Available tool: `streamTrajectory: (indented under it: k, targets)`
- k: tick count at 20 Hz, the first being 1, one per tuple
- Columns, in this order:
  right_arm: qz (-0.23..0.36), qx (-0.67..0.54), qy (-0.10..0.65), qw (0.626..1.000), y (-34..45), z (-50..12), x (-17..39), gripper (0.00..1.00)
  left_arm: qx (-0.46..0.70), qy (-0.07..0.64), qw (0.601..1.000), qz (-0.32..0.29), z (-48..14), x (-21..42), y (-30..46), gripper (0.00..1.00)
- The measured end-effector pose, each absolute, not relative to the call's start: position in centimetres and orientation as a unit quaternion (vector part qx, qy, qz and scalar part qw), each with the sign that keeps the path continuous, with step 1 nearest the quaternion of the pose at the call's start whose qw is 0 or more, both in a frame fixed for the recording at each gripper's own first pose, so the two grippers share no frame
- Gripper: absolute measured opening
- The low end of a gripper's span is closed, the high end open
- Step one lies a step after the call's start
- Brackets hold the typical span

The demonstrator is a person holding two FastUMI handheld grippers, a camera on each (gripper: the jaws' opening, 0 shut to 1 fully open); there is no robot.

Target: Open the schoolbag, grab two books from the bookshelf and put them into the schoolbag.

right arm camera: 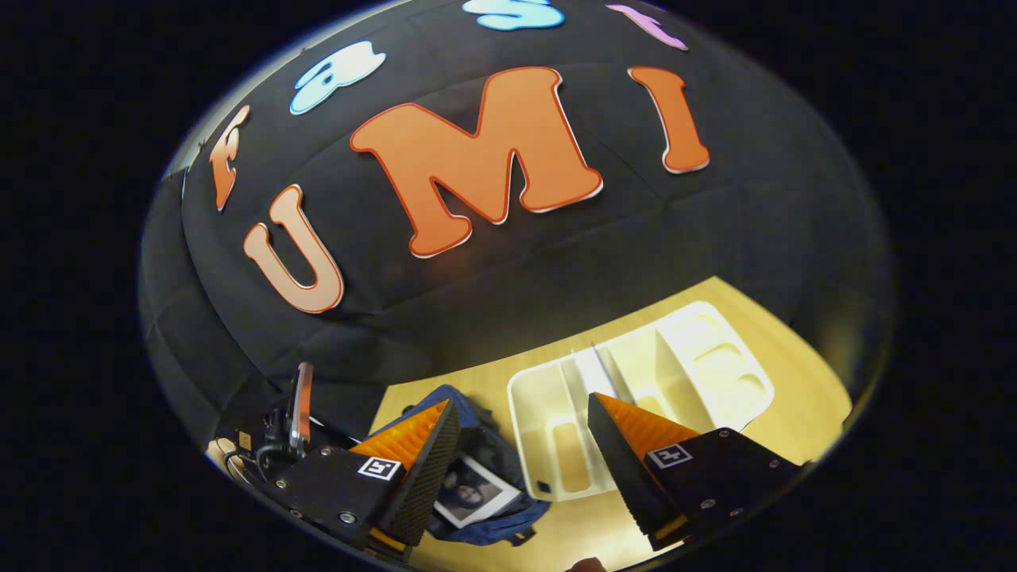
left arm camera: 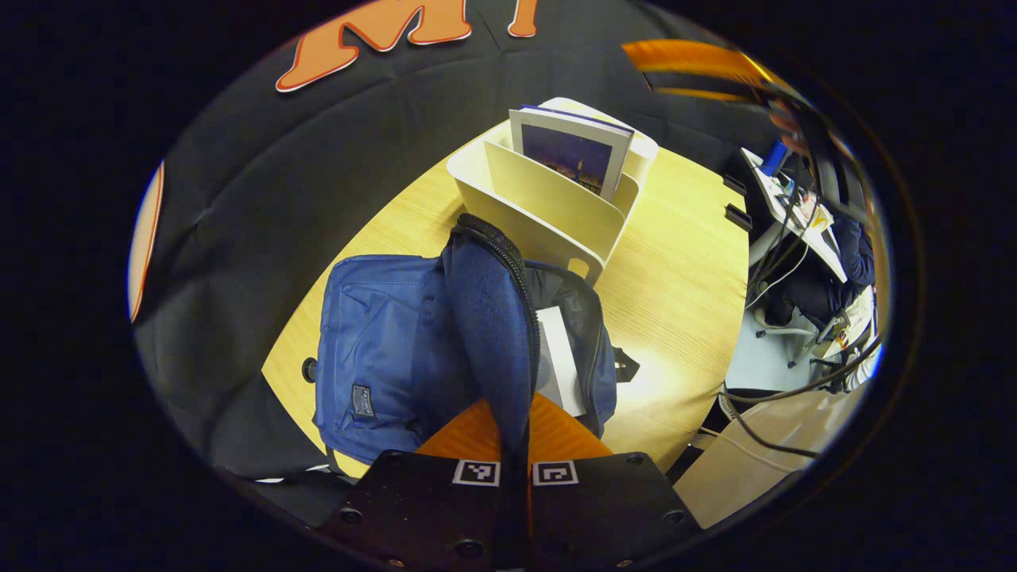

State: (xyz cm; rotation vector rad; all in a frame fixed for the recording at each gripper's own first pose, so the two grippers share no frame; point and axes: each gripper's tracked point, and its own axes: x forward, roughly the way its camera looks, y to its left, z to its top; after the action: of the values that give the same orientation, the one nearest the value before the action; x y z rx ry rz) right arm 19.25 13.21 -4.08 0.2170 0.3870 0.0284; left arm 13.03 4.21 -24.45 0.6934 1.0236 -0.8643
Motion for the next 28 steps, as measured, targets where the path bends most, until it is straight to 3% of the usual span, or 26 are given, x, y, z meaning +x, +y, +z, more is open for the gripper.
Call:
streamTrajectory:
  k: [4, 7, 13, 23, 24, 27, 28]
  targets:
    - [0.004, 0.006, 0.255, 0.967, 10.8, -4.1, 22.7, 0.97, 0.31, 0.464, 0.732, -0.391, -24.7, 12.8, 4.2, 0.01]
    - [0.026, -0.011, 0.325, 0.945, 11.2, -6.8, 24.5, 0.97, 0.307, 0.463, 0.735, -0.389, -24.7, 12.8, 4.4, 0.01]
    - [0.004, -0.041, 0.425, 0.904, 9.4, -13.8, 28.0, 0.97, 0.313, 0.46, 0.735, -0.388, -25.1, 12.4, 4.5, 0.01]
    - [-0.005, -0.067, 0.492, 0.868, 8.7, -18.8, 29.2, 0.98, 0.306, 0.463, 0.736, -0.387, -25.8, 12.1, 4.7, 0.01]
    - [-0.005, -0.07, 0.495, 0.866, 8.7, -19.0, 29.1, 0.79, 0.306, 0.464, 0.736, -0.386, -25.9, 12.1, 4.7, 0.01]
    - [-0.024, -0.044, 0.507, 0.86, 8.7, -19.0, 28.5, 0.38, 0.306, 0.465, 0.736, -0.385, -26.0, 12.0, 4.6, 0.01]
    - [-0.029, -0.037, 0.505, 0.862, 8.6, -19.2, 28.8, 0.3, 0.307, 0.464, 0.736, -0.384, -26.0, 12.0, 4.6, 0.01]
